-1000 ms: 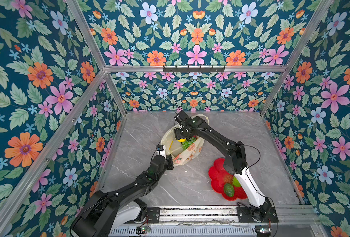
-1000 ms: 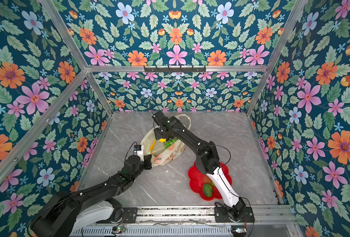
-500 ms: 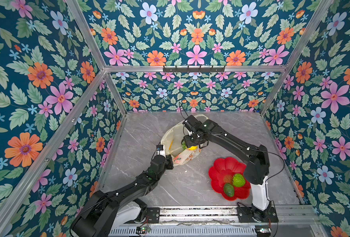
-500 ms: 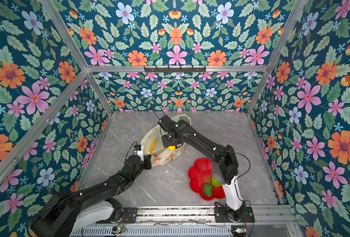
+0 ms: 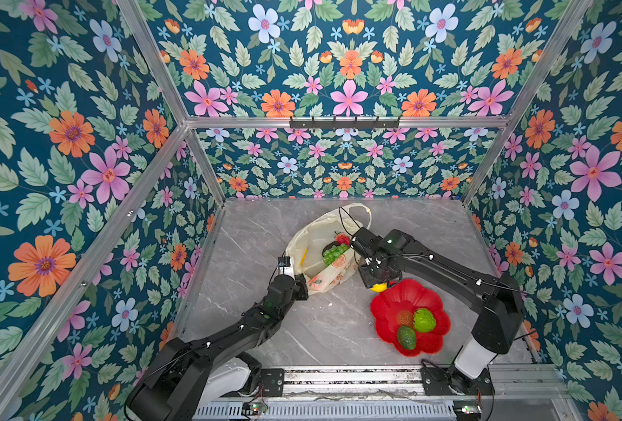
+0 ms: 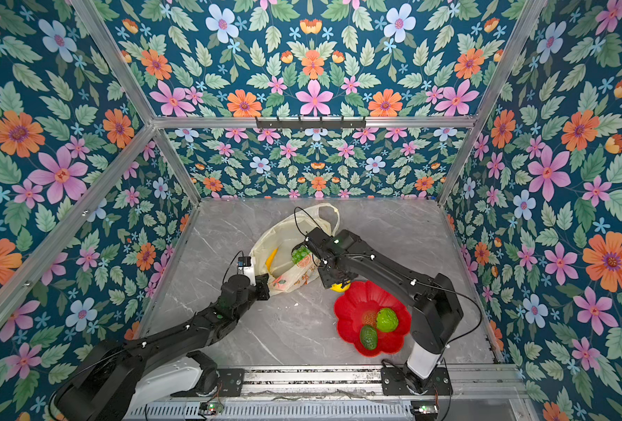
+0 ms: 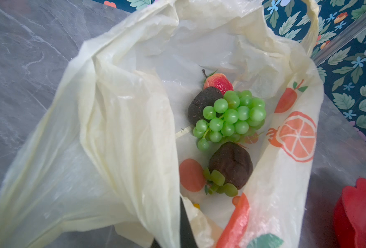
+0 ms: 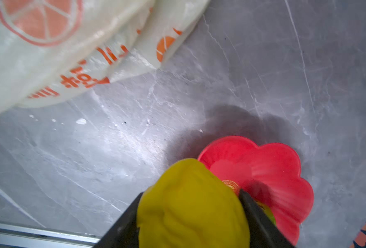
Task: Take fruits out of the plastic bag
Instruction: Place the fruit on the plate.
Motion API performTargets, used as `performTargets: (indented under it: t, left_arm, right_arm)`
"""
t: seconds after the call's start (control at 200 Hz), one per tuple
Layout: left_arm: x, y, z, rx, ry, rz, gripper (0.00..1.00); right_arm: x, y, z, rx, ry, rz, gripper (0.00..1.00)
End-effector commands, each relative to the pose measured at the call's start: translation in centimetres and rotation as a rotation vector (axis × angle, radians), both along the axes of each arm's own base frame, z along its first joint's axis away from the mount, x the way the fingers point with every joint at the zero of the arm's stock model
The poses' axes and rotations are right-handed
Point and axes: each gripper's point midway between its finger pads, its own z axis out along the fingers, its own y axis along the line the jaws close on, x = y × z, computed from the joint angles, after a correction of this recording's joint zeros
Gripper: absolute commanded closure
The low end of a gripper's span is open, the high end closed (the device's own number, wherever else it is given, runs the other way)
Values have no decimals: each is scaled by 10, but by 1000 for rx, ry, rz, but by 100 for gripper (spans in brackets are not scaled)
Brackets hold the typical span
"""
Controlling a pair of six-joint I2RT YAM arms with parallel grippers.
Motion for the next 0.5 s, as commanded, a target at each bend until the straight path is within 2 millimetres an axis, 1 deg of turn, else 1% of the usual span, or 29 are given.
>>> performTargets:
  t: [0.0,0.21,0.37,0.495]
  left_arm:
    - [1,1,1,10,-1,6,100]
    - [2,0,2,8,-4,3,100]
    - [2,1,1,9,-2,4,100]
    - [1,1,1,10,-1,5,100]
  right_arm:
    - [-16,-23,-5,-81,46,-28,36]
    - [-36,-42,-22,-161,124,-45,36]
    - [-44,-52,-33,-198,163,-59,36]
    - [-47,-62,-40,-234,188,-83,36]
